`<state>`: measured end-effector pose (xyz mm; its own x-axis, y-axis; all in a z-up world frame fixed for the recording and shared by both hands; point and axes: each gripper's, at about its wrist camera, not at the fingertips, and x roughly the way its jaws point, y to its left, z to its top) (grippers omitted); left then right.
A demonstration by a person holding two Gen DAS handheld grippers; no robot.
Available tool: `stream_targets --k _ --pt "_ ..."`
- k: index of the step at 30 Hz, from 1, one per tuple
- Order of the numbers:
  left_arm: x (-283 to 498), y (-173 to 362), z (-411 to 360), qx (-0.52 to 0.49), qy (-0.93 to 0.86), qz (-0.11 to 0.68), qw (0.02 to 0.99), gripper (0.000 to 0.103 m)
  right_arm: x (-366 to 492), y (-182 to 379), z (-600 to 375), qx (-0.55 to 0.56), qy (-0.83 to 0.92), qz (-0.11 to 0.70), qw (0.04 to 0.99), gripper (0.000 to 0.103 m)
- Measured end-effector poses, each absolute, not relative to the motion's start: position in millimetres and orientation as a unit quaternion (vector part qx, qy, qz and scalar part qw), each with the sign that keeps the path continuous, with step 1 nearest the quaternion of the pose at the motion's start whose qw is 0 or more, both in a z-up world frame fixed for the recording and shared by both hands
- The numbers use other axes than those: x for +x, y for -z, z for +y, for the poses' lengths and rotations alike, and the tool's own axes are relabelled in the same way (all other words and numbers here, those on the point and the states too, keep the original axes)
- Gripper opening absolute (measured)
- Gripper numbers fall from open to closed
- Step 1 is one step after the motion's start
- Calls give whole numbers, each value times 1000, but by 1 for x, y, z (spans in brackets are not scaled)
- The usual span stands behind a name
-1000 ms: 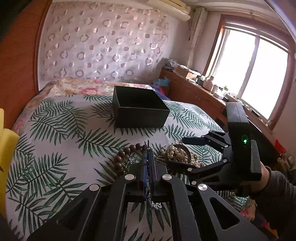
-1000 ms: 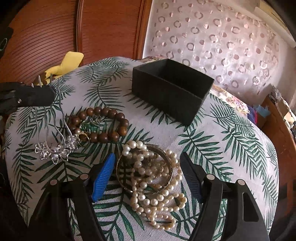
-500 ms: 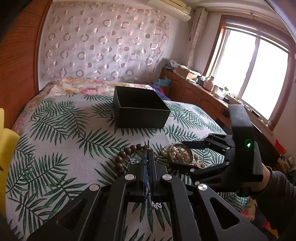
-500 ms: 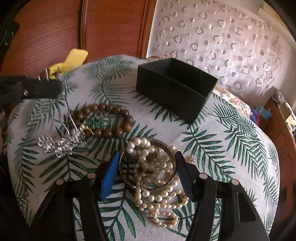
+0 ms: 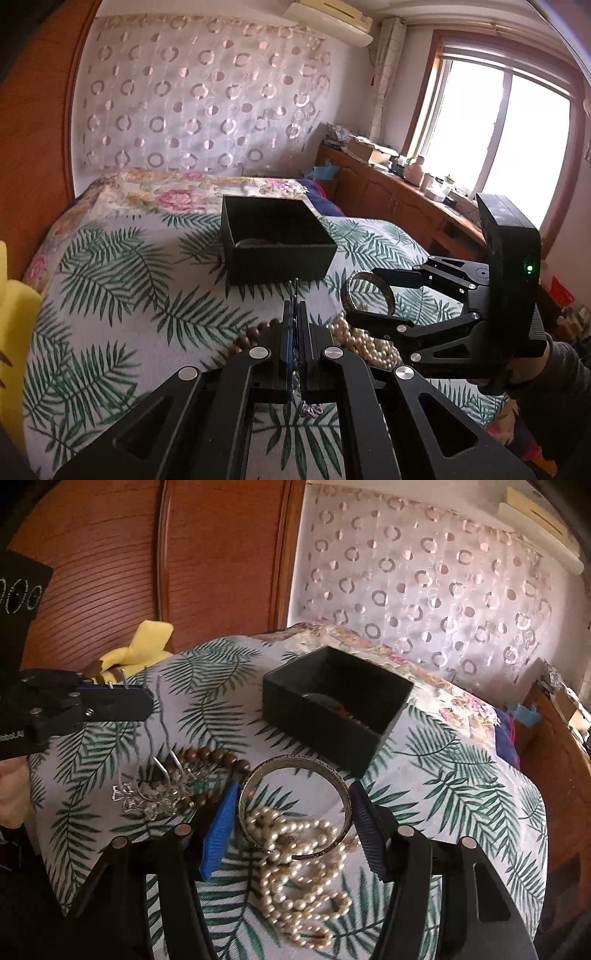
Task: Organize jewelry
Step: 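Grasp the silver bangle with the right tool while the left tool holds the hairpins, then lower the silver bangle into the black box and open the right tool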
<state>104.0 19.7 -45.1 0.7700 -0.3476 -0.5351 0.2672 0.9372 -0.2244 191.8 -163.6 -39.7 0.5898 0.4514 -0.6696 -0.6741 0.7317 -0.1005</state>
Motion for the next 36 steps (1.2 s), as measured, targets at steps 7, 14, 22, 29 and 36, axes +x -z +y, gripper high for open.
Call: stream_targets --k 7,14,22,29,36 --pt "121 28 16 -50 159 284 944 1 233 27 -164 -144 -307 313 887 63" --pt "141 12 16 -26 147 275 950 1 268 19 -154 -140 -298 302 895 63" --pt "162 5 18 -10 136 277 951 1 297 29 -138 -136 -302 321 887 63" --pt "183 -4 18 8 126 279 952 1 311 42 -137 -119 -309 337 881 63" --pt "206 -17 17 11 120 272 955 1 316 46 -141 -109 -320 336 879 65"
